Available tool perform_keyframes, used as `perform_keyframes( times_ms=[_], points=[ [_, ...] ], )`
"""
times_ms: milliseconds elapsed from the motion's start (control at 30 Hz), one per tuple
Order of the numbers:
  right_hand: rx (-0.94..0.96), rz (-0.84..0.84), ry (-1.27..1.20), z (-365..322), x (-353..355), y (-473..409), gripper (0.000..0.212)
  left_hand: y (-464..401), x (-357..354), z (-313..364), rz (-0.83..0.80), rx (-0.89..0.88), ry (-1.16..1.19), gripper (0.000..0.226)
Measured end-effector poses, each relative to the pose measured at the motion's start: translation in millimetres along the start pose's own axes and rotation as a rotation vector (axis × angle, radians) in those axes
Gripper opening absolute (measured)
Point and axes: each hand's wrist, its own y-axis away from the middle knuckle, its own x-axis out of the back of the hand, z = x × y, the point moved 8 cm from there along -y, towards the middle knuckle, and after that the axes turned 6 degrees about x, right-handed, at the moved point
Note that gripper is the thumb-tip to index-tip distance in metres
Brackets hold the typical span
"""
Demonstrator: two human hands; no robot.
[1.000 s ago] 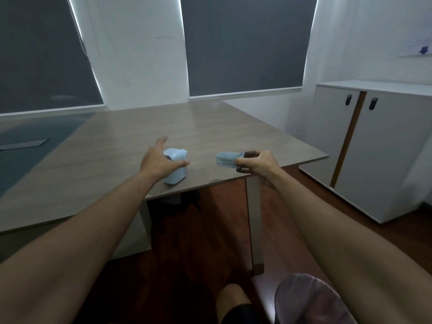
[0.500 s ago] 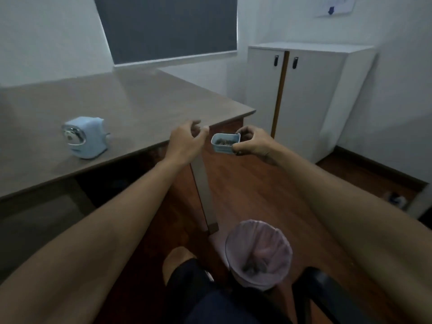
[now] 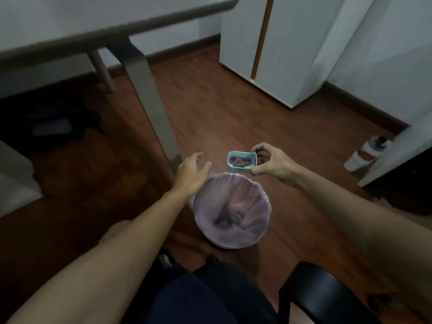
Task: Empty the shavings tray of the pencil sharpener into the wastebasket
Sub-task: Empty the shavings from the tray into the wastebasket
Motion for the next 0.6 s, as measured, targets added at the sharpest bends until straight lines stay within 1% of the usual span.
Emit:
perform_keyframes(
  times_ms=[100,167,300,367,467,600],
  points=[
    [-0.078,-0.006,0.044,53.4,-4.6,-1.2,0.051,-9.3,-41.6,-40.9,-0.063,0.102,-0.023,0.053],
    [-0.13,-0.015,0.086,85.6,-9.9,-1.8,0.056,-12.1,-62.3,-66.9,-0.077,0.171,-0.011,0.055],
    [-0.195,-0.07,0.313,133.6,-26.5,-2.4,0.073,-17.0,-92.1,-114.1,-0.133,0.309,-0.019,0.063],
    [-0.205,-0.087,0.426,148.8,-35.1,-2.5,0.073,-18.6,-98.3,-128.3,-0.145,0.357,-0.041,0.066],
    [-0.209,-0.113,0.566,165.0,-51.4,-3.4,0.063,-17.3,-103.7,-143.3,-0.166,0.405,-0.078,0.069],
    [-0.191,-0.194,0.728,184.5,-75.0,-9.3,0.068,-13.9,-106.9,-153.2,-0.154,0.437,-0.047,0.075]
  ],
)
